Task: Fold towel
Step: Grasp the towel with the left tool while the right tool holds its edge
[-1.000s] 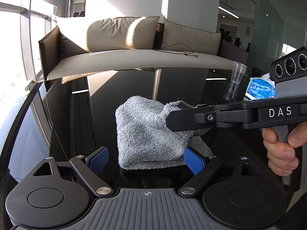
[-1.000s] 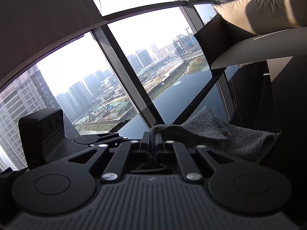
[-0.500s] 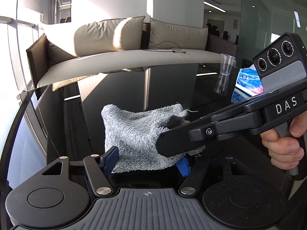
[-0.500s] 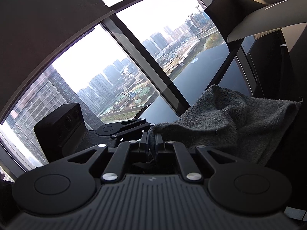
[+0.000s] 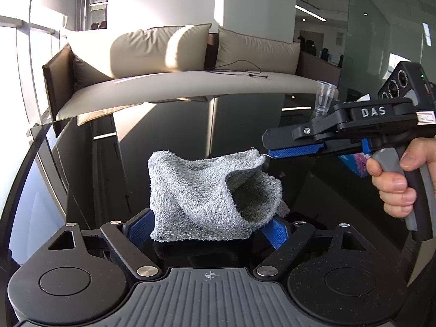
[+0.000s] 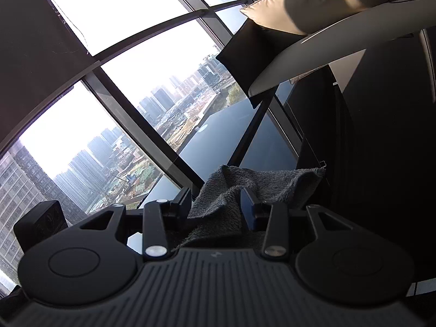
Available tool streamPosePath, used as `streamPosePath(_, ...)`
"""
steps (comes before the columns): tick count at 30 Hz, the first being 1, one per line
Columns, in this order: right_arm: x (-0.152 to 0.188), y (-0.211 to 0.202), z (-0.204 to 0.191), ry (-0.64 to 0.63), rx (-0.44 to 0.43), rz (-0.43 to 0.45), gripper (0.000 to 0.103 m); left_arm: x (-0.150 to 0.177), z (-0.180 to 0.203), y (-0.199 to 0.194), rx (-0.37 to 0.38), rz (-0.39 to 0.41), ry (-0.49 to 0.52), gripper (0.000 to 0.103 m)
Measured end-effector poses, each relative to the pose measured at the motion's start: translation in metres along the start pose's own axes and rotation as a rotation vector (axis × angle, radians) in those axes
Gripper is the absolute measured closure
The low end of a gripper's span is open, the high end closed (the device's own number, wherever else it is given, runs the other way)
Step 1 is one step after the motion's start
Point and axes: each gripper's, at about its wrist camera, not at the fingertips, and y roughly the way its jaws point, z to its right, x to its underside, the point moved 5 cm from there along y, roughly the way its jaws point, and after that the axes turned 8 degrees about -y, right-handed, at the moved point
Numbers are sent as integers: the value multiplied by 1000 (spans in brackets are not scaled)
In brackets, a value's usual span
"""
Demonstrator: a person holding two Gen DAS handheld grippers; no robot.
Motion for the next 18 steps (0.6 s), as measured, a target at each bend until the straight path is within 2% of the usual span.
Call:
streamPosePath(2,7,4,6,2,31,-27,61,-2,0,-4,24,9,-20,11)
streamPosePath(5,16,8,7,-6,23,-65,61,-4,2,-4,40,10,-31,11)
streamPosePath(8,21,10,6,-12,15,-90,61,-4,4,1,48,3,-38,16)
streamPosePath(10,23,10,10,-3,33,-95,61,-3,5,7,42,-8,-26,29)
streamPosePath(11,23,9,11,3,38,-94,61,-3,6,10,35,-13,-21,33)
streamPosePath(13,24,6,13,10,44,-91,61,-2,5,13,24,-16,-27,48)
streamPosePath(17,27,1,14,6,50,-94,61,-3,0,16,1,-16,-55,57)
streamPosePath(18,29,1,13,1,54,-97,61,-3,-1,16,-11,-13,-58,65)
